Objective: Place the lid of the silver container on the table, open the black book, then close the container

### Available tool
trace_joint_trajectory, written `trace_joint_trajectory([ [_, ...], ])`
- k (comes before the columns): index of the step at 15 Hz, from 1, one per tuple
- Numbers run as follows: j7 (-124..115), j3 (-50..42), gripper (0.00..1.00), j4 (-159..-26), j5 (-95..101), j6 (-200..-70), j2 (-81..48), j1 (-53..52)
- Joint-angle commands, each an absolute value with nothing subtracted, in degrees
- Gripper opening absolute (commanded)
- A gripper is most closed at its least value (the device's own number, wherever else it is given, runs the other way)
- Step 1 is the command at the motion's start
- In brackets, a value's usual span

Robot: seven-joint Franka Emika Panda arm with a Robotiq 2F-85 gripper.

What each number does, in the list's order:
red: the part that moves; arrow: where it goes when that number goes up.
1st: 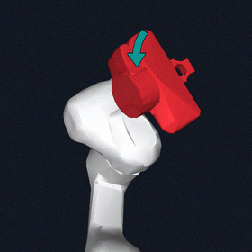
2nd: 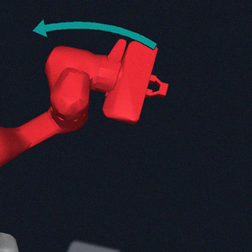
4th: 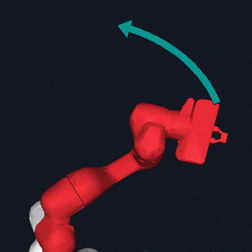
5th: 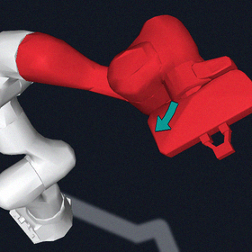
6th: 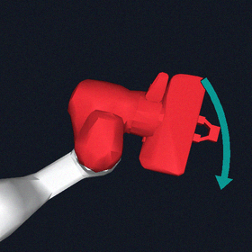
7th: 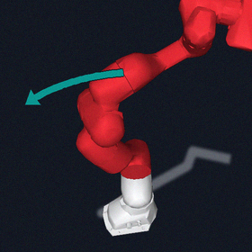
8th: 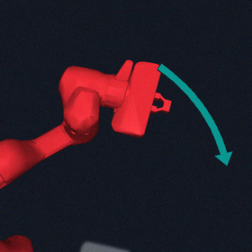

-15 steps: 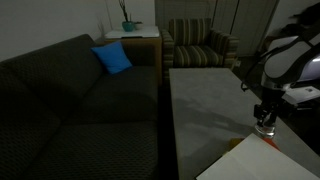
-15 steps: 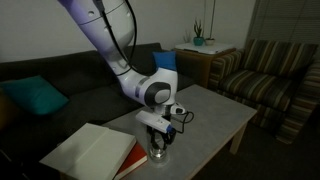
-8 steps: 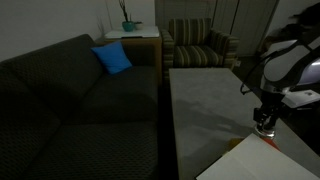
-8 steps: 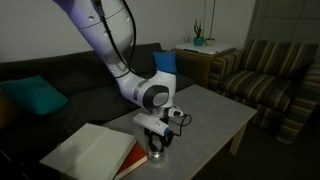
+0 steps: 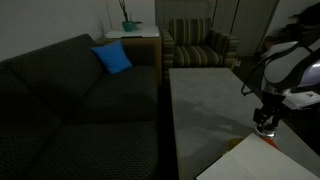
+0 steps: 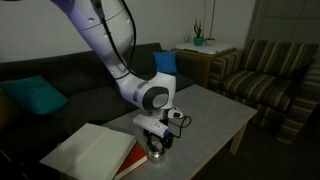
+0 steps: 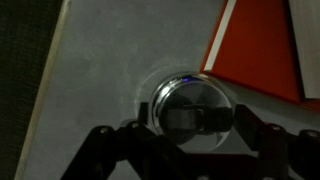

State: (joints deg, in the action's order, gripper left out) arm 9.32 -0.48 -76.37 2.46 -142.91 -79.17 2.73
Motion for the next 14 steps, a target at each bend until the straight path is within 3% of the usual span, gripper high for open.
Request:
trace_joint_trajectory([
  [1,7.89,-2.17,1.00,-78.83,2.78,-143.05,-77.43,2.33],
  [14,2.27,-8.49,1.00,-91.61,5.01,-149.68,-67.84,-1.13],
])
